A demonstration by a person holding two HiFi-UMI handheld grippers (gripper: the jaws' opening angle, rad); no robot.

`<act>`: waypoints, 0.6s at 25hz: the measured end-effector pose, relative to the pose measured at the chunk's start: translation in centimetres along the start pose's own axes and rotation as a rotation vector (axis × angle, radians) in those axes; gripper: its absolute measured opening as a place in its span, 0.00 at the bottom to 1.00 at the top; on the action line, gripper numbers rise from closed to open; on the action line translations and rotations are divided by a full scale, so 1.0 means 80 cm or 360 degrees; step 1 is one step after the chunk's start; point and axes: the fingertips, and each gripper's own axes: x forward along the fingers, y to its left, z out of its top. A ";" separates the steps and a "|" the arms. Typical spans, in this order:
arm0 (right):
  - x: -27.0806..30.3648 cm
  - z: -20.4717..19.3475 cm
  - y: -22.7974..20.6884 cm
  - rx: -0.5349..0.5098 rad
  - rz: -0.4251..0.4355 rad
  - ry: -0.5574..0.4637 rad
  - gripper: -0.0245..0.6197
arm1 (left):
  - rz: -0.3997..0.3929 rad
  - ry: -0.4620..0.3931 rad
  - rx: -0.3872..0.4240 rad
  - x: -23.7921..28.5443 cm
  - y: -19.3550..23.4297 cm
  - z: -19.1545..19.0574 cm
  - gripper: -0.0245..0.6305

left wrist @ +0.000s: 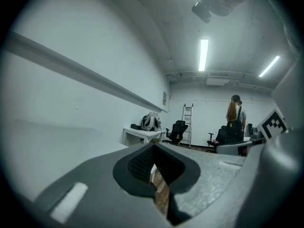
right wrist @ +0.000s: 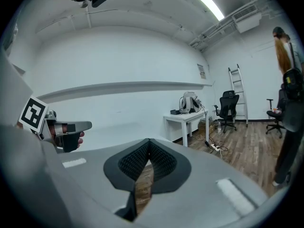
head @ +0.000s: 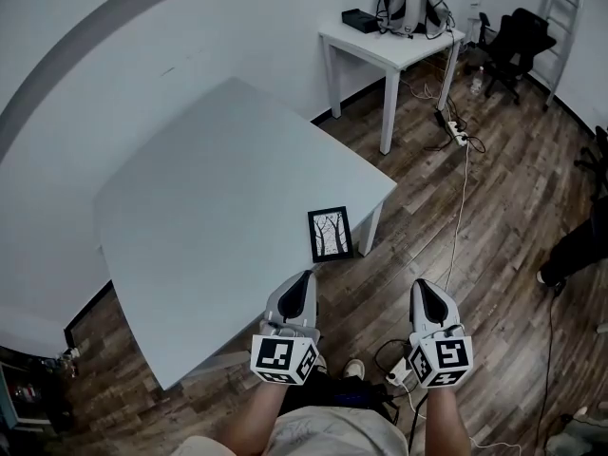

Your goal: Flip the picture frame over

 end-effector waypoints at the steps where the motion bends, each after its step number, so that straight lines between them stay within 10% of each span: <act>1: 0.009 -0.003 0.006 0.0009 0.0007 0.0013 0.08 | -0.0012 0.0001 0.0007 0.003 0.005 -0.002 0.04; 8: 0.074 -0.061 0.048 0.0261 0.0155 0.0158 0.08 | -0.0096 0.0028 0.0001 0.018 0.028 -0.030 0.04; 15: 0.141 -0.143 0.060 0.0966 0.0422 0.0229 0.20 | -0.0144 0.0056 -0.0050 0.026 0.039 -0.061 0.04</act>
